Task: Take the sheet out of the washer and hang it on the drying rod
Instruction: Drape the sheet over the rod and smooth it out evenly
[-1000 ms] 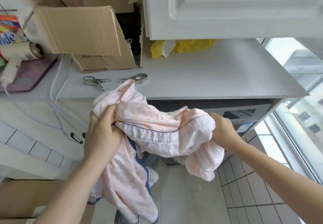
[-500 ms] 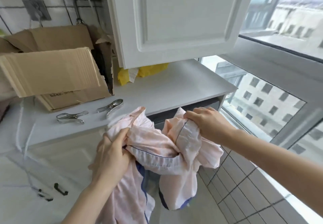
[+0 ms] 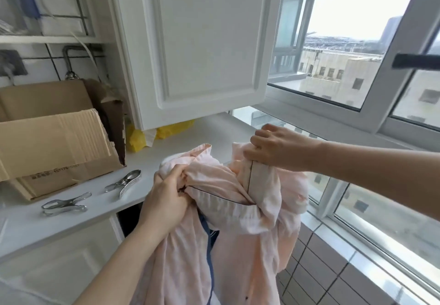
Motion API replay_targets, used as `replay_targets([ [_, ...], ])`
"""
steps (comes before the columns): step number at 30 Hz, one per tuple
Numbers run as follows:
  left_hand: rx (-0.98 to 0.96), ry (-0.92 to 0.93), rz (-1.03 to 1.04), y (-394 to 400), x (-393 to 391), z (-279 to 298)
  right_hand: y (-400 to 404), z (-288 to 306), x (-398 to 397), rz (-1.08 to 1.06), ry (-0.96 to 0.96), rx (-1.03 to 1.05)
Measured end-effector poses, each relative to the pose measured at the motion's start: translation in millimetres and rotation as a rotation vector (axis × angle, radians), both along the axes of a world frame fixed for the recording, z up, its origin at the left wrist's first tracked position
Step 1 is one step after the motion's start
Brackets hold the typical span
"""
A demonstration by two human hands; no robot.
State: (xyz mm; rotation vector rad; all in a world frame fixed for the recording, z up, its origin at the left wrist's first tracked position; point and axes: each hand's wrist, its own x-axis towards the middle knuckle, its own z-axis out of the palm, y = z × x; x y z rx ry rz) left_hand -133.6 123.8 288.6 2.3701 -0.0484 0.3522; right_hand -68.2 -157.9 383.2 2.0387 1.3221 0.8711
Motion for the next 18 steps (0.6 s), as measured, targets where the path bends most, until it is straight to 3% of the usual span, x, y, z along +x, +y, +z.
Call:
replay_targets([
  [9,-0.112,-0.164,-0.101,-45.9,31.1,69.9,-41.3,105.7,6.3,0.050,-0.197,-0.194],
  [15,-0.094,-0.229,-0.149,-79.4,52.7,120.2,-57.1,165.0,17.5,-0.061,-0.264,-0.253],
  [18,-0.089,-0.228,-0.166,-87.2,66.0,148.2,-60.4,196.6,18.2,-0.155,-0.198,-0.258],
])
